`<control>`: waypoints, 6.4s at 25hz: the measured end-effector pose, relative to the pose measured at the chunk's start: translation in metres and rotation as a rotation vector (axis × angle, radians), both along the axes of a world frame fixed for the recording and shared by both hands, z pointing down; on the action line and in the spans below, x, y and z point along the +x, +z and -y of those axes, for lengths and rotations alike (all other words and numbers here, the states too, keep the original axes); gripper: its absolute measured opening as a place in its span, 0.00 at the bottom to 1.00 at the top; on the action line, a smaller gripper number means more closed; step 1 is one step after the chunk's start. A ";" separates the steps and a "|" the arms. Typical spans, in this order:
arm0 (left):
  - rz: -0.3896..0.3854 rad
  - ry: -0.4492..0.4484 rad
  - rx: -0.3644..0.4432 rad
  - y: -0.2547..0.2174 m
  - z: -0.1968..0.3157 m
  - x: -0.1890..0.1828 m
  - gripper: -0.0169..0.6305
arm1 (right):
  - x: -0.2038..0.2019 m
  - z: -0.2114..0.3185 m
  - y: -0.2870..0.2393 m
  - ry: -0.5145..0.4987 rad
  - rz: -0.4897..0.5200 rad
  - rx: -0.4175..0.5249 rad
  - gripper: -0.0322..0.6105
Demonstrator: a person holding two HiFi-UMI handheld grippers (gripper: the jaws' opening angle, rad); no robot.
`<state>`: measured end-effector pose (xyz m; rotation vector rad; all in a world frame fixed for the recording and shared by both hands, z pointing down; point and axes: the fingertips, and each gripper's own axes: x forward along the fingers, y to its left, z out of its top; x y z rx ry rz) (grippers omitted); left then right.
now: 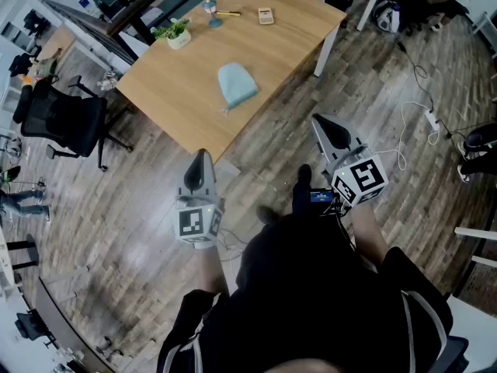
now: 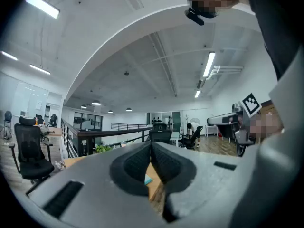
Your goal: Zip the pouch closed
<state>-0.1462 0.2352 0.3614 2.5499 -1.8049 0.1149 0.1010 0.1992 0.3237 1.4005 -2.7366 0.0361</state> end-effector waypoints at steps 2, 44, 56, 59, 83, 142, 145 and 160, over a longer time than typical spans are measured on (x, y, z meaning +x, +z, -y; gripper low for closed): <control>0.000 -0.002 0.000 0.003 0.002 0.000 0.03 | 0.001 0.004 -0.001 -0.006 -0.009 0.014 0.07; 0.121 -0.165 -0.164 0.006 0.215 0.095 0.03 | 0.210 0.242 0.098 0.103 0.166 -0.224 0.07; 0.089 -0.114 -0.124 0.026 0.270 0.056 0.03 | 0.143 0.276 0.086 0.091 0.176 -0.214 0.07; 0.059 -0.104 -0.106 0.026 0.290 0.032 0.03 | 0.114 0.295 0.066 0.090 0.161 -0.183 0.07; 0.162 0.056 -0.288 0.116 0.327 -0.061 0.03 | -0.082 0.355 0.077 -0.069 0.040 -0.235 0.07; 0.180 0.690 -0.302 0.091 0.308 0.057 0.04 | -0.161 0.268 0.077 -0.448 -0.404 0.025 0.34; 0.118 0.753 -0.261 0.064 0.298 0.067 0.04 | -0.175 0.256 0.074 -0.486 -0.537 0.170 0.34; 0.087 0.786 -0.236 0.043 0.301 0.083 0.04 | -0.166 0.258 0.068 -0.472 -0.618 0.272 0.27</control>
